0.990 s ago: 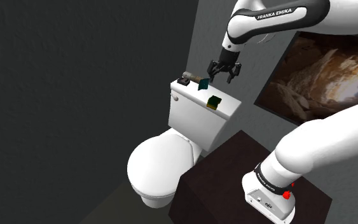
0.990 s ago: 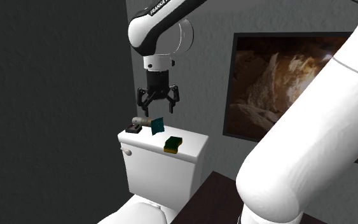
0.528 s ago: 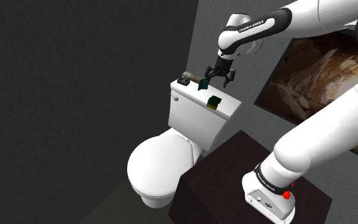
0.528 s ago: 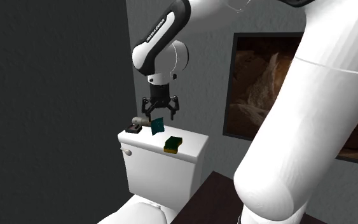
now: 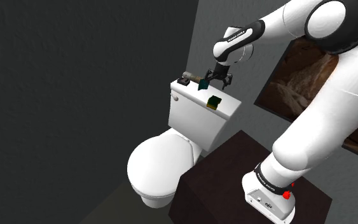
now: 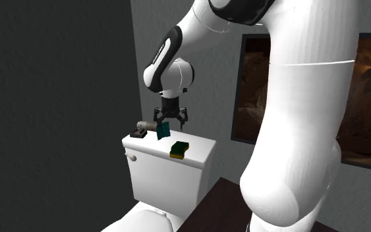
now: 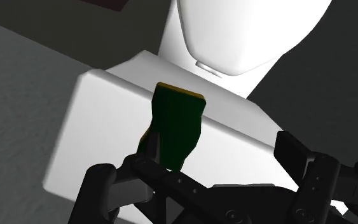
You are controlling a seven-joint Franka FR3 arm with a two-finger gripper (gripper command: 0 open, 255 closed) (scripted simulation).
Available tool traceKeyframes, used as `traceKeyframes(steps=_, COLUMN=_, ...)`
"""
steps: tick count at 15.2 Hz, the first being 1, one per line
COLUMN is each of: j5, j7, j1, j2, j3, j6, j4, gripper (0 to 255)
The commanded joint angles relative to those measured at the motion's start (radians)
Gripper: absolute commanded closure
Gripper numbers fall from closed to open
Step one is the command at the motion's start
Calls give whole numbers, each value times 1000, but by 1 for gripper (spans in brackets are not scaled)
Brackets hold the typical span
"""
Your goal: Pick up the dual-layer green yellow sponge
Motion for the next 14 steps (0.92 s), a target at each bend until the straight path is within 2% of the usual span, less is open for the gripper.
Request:
traceKeyframes(steps=1, j5=13, j7=15, j1=-16, j2=65, j3=-14, j6=34, j4=35, gripper=0)
traceKeyframes(steps=11, j5=104, j7=84, j1=-107, j2=377, j3=-59, j6=130, j4=262, gripper=0)
traceKeyframes(steps=14, j5=112, j7=82, j1=-114, j2=404, j3=-56, j6=151, j4=269, gripper=0)
